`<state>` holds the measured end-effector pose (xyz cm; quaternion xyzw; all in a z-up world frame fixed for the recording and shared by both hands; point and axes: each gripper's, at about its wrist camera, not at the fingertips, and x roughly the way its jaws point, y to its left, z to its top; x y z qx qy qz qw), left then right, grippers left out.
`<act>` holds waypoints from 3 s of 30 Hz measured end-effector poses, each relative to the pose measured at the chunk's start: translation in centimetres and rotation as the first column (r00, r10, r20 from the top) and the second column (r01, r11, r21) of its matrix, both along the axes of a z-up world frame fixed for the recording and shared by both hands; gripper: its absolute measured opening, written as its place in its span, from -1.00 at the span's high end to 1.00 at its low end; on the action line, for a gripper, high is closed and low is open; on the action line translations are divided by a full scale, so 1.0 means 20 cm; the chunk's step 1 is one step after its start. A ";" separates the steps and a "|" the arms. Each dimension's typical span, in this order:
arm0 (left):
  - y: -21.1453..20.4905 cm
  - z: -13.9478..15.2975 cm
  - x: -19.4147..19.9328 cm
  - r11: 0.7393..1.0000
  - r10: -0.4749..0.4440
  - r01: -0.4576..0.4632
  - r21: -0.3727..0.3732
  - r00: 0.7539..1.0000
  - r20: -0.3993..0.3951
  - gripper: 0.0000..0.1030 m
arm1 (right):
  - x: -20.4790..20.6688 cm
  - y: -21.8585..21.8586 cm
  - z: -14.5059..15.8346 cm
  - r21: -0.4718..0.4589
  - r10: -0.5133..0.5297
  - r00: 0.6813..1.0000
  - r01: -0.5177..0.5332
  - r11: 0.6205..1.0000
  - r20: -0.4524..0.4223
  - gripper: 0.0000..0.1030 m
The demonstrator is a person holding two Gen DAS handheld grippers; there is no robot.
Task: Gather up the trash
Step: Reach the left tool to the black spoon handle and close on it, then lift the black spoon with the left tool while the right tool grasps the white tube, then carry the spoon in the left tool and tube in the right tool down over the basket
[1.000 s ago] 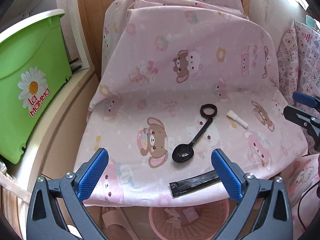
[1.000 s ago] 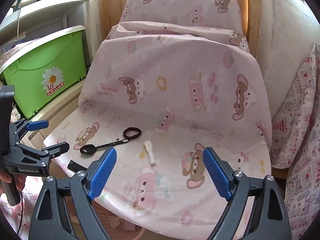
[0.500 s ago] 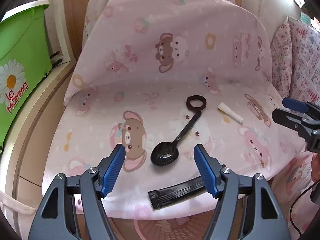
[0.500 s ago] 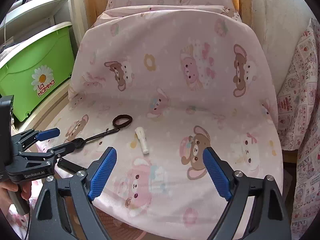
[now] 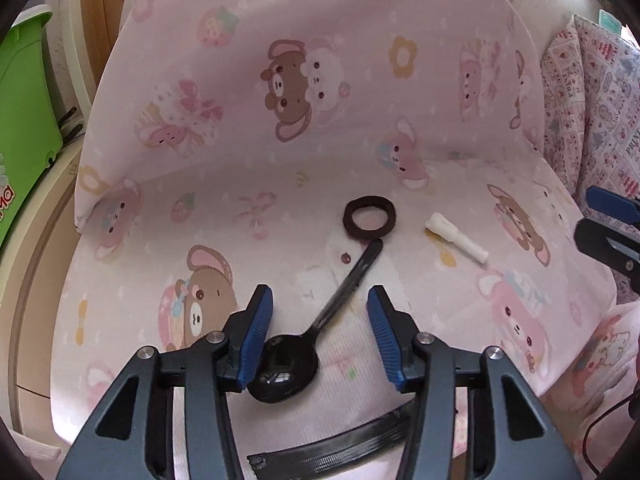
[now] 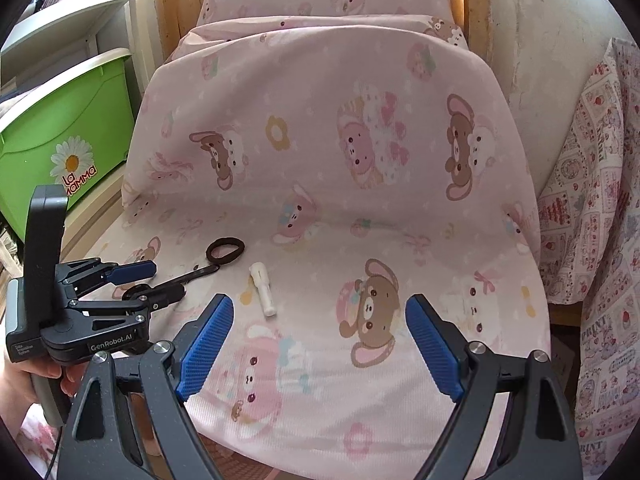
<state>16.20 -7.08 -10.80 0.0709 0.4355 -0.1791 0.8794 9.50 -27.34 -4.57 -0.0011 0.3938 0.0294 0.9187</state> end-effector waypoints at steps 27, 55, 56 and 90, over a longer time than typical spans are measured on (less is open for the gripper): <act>0.16 0.24 -0.10 0.988 0.142 -0.132 -0.081 0.981 0.131 0.89 | 0.17 0.09 -0.10 0.112 0.032 0.997 -0.023 0.993 -0.076 -0.58; 0.36 0.34 -0.19 0.958 0.279 -0.256 -0.127 0.934 0.224 0.88 | 0.24 0.28 -0.23 -0.038 0.032 0.996 -0.035 0.999 -0.082 0.80; 0.36 0.35 -0.20 0.959 0.277 -0.254 -0.126 0.933 0.230 0.88 | 0.23 0.28 -0.21 -0.032 0.038 0.997 -0.040 0.999 -0.073 0.80; 0.40 0.40 -0.48 0.966 0.257 -0.243 -0.084 0.933 0.253 0.88 | -0.16 0.34 0.03 0.033 0.032 0.992 -0.036 0.999 0.126 0.80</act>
